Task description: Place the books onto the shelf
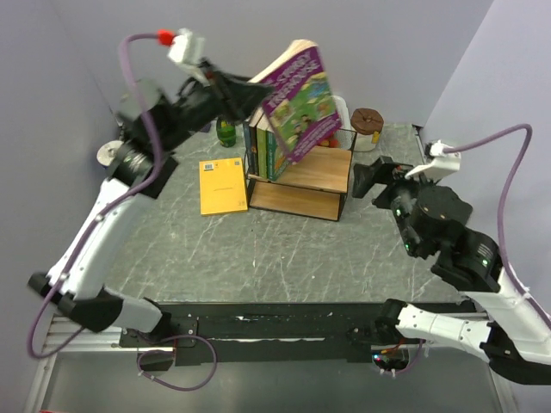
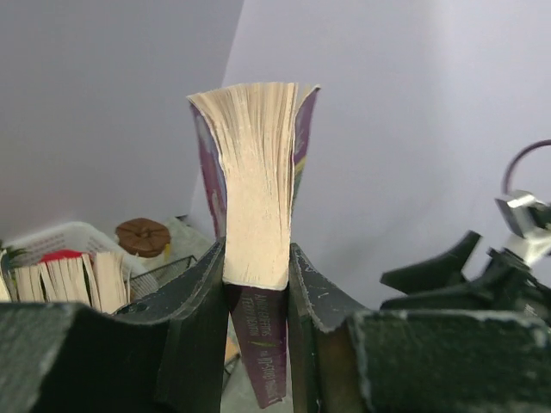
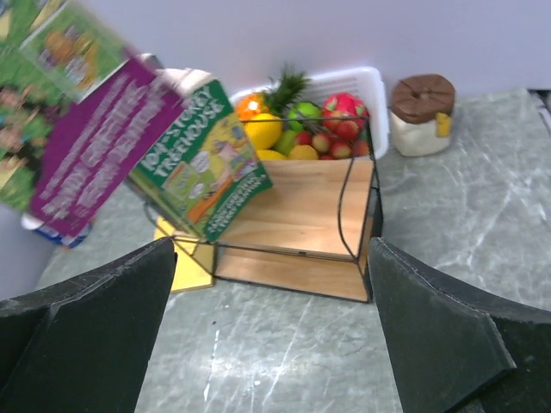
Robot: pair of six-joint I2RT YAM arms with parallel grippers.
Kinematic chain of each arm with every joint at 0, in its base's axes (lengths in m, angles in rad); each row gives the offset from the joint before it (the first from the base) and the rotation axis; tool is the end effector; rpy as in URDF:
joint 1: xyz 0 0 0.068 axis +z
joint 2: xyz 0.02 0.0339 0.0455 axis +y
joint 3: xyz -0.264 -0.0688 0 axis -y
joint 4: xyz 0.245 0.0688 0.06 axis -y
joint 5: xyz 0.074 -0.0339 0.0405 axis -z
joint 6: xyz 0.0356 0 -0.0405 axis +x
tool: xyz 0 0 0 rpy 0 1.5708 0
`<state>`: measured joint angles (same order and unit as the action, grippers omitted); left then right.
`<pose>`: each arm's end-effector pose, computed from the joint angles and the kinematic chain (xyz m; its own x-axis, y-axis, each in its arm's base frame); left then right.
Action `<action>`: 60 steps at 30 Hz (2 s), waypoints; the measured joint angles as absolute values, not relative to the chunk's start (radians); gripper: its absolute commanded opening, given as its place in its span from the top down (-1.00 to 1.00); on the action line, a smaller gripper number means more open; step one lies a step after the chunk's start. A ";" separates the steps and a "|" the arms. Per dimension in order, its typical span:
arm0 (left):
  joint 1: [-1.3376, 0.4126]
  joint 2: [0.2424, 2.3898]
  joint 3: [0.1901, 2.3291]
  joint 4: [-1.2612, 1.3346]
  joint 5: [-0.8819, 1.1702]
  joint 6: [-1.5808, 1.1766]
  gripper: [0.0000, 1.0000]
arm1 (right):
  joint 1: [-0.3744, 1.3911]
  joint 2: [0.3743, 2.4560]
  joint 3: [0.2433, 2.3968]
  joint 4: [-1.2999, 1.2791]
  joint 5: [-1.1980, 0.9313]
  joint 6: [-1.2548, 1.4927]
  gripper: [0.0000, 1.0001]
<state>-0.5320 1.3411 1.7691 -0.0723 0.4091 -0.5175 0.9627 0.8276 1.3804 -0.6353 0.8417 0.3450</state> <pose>0.2151 -0.1430 0.5640 -0.1284 -0.4511 -0.8832 0.8322 0.4354 -0.3434 0.0879 0.0798 0.4795 -0.0856 0.2714 -0.9587 -0.0990 0.9551 0.2792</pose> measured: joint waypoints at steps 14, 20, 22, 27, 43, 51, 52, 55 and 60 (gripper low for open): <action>-0.810 1.546 1.879 -0.204 -0.034 -0.239 0.98 | 0.813 0.886 1.259 -0.641 0.757 0.428 -0.99; -0.820 1.623 1.832 -0.170 -0.076 -0.180 0.98 | 0.774 0.870 1.206 -0.635 0.731 0.452 -0.99; -0.820 1.648 1.818 -0.157 -0.088 -0.166 0.98 | 0.752 0.877 1.196 -0.634 0.725 0.456 -0.99; -0.819 1.663 1.697 -0.076 -0.149 -0.124 0.98 | 0.682 0.923 1.182 -0.606 0.710 0.472 -0.99; -0.820 1.638 1.415 0.325 -0.277 -0.033 0.98 | 0.501 1.228 1.197 -0.527 0.628 0.543 -0.83; -0.820 1.601 1.343 0.395 -0.297 0.000 0.98 | 0.460 1.308 1.212 -0.518 0.599 0.561 -0.33; -0.820 1.599 1.340 0.397 -0.299 0.003 0.98 | 0.458 1.311 1.212 -0.515 0.594 0.561 -0.27; -0.820 1.596 1.333 0.404 -0.305 0.005 0.98 | 0.450 1.316 1.212 -0.508 0.581 0.565 -0.07; -0.820 1.592 1.329 0.406 -0.313 0.006 0.98 | 0.445 1.333 1.212 -0.508 0.566 0.572 0.12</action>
